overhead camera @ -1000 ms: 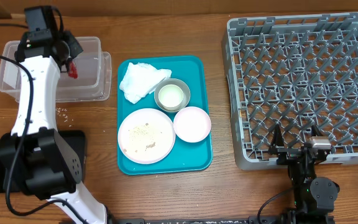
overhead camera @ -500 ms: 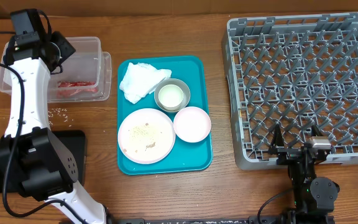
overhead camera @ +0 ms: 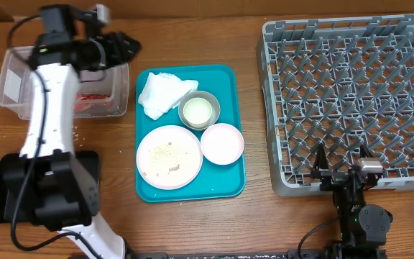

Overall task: Sort waste into correct bins and load items into the dishwasher
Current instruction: 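Move the left gripper back to the white napkin on the tray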

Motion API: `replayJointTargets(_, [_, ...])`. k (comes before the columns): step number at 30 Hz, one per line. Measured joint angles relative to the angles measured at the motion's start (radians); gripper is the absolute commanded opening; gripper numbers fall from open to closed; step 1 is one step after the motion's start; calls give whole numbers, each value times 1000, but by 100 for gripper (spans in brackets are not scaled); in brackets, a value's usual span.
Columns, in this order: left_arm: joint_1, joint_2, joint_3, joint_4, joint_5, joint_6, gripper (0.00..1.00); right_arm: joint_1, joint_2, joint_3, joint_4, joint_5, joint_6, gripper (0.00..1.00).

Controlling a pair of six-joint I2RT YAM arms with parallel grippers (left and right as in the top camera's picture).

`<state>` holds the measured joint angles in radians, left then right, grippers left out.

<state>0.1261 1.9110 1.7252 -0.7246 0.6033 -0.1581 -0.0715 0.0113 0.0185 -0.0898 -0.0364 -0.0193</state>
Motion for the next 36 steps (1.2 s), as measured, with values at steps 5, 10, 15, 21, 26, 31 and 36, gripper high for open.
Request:
replayJointTargets(5, [-158,0,0,-64,-262,64,48,0,0,0,0,0,-1,100])
replayJointTargets(10, [-285,0,0,-79,-501,135,48,0,0,0,0,0,-1,100])
replayJointTargets(15, [-308,3,0,-81,-602,155,48,0,0,0,0,0,-1,100])
replayJointTargets(21, [-307,76,0,-80,-630,162,48,0,0,0,0,0,0,100])
replayJointTargets(26, [-307,191,0,-81,-592,162,43,0,0,0,0,0,0,100])
replayJointTargets(31, [-307,267,0,-84,-556,162,42,0,0,0,-1,0,-1,100])
replayJointTargets(36, [-307,287,0,-84,-544,162,41,0,0,0,0,0,0,100])
